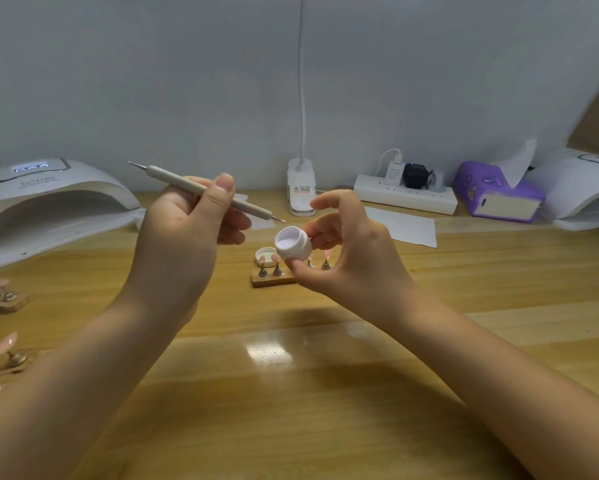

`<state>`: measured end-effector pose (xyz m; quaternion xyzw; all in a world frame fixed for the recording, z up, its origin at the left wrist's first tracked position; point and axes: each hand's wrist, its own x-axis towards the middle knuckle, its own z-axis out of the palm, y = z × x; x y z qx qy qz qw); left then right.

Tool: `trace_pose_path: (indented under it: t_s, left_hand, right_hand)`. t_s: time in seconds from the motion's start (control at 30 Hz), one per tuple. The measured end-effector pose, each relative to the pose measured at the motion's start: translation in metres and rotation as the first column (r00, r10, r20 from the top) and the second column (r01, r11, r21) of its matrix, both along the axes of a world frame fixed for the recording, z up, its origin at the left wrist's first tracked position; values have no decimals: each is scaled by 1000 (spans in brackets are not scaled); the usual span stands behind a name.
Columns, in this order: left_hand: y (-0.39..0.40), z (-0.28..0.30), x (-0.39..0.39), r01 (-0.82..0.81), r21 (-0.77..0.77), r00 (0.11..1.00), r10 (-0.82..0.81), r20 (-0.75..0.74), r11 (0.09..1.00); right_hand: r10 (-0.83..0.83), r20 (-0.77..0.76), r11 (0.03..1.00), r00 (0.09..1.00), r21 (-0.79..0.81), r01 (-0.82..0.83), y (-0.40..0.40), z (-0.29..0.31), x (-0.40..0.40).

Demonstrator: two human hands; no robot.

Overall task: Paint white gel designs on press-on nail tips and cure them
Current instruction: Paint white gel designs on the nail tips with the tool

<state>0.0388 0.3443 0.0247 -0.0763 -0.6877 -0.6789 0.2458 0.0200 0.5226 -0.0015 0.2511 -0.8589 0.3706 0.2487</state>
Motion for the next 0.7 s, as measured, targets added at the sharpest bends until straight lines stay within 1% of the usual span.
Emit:
trace_pose_path:
  t_s: [0.1, 0.33, 0.53, 0.7]
  left_hand:
    - [-1, -1, -4, 23, 121, 995, -34, 97, 992]
    - [-1, 1, -5, 97, 329, 967, -168, 193, 939]
    - [-2, 0, -6, 84, 409, 940, -209, 269, 909]
    - [-4, -2, -9, 87, 424, 935, -220, 277, 902]
  right_hand:
    - [4, -1, 1000, 1000, -1, -4, 0, -1, 0]
    - [12, -4, 1000, 1000, -5, -12, 0, -2, -1]
    - [10, -6, 1000, 1000, -2, -10, 1, -2, -1]
    - [9, -9, 1000, 1000, -8, -9, 1, -3, -2]
